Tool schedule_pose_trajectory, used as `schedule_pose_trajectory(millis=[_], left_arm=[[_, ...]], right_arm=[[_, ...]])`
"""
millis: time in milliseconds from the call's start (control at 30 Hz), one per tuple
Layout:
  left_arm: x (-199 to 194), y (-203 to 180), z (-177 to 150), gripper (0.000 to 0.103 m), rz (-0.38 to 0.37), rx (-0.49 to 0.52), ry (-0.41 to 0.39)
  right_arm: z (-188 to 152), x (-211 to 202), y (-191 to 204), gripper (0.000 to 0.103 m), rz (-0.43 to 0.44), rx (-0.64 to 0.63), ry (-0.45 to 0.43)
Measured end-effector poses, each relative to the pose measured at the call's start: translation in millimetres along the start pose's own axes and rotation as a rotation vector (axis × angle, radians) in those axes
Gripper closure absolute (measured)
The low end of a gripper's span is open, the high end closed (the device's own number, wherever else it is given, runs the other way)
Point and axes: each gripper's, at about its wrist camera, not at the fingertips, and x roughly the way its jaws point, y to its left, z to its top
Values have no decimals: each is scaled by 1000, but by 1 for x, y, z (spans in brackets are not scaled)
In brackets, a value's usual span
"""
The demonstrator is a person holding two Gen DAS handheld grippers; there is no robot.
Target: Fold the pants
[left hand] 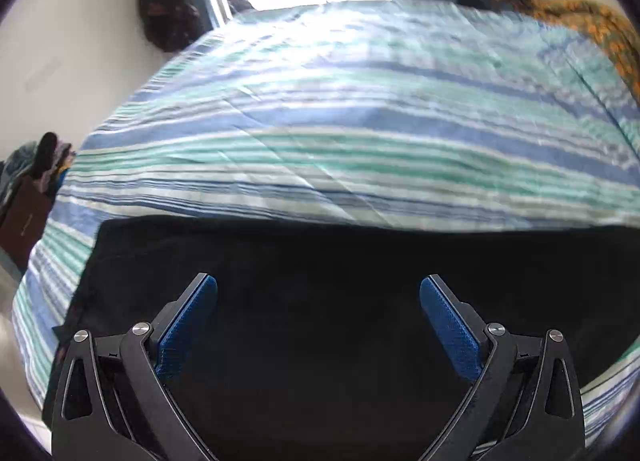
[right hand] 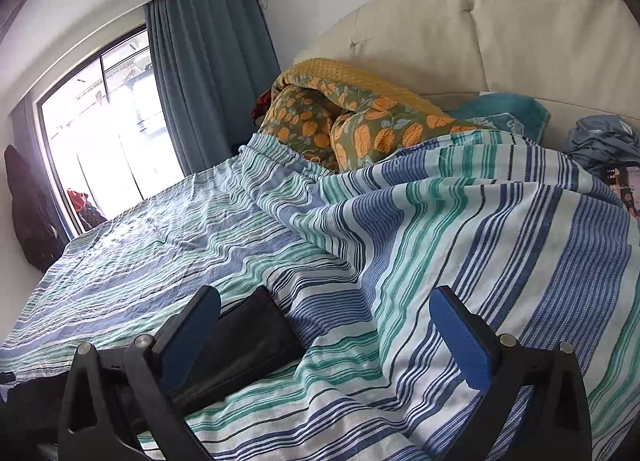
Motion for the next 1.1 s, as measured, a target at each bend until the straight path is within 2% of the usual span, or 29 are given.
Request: schedule_pose_trajectory(millis=[67, 100, 167, 200, 267, 367, 433, 500, 600, 667, 733, 833, 933, 1000, 1100], left_arm=[[32, -35, -12, 2, -15, 121, 120], [39, -49, -28, 2, -10, 177, 143], [28, -65, -35, 2, 40, 232, 58], [21, -70, -33, 2, 24, 226, 41], [3, -80, -25, 2, -83, 179, 4], [-16, -105, -15, 2, -170, 177, -61], [-10, -135, -15, 2, -255, 242, -5], [-2, -175, -27, 2, -305, 349, 67], [-7, -228, -45, 2, -334, 493, 43], [-20, -250, -52, 2, -369, 522, 16], [-26, -264, -51, 2, -403, 514, 27], [-32, -267, -41, 2, -416, 498, 30], [-39, -253, -31, 2, -410, 476, 29], [-42, -233, -24, 2, -388, 443, 30], [-42, -183, -14, 2, -334, 357, 24]], right_arm=[[-1, 3, 1, 0, 4, -4, 10], [-1, 4, 1, 0, 4, -4, 15], [-2, 5, -2, 0, 2, 3, 22], [-2, 6, -5, 0, 0, 10, 24], [-2, 5, -10, 0, -3, 26, 25], [-1, 5, -17, 0, -12, 59, 28], [-1, 7, -19, 0, -10, 82, 34], [-1, 10, -17, 0, -1, 79, 45], [-3, 13, -11, 0, 30, 52, 64], [-5, 19, -8, 0, 63, 51, 95], [-9, 25, -6, 0, 83, 58, 127], [-11, 31, -1, 0, 101, 51, 156], [-13, 34, 2, 0, 120, 40, 169], [-15, 35, 4, 0, 127, 34, 180], [-17, 39, 2, 0, 130, 41, 199]])
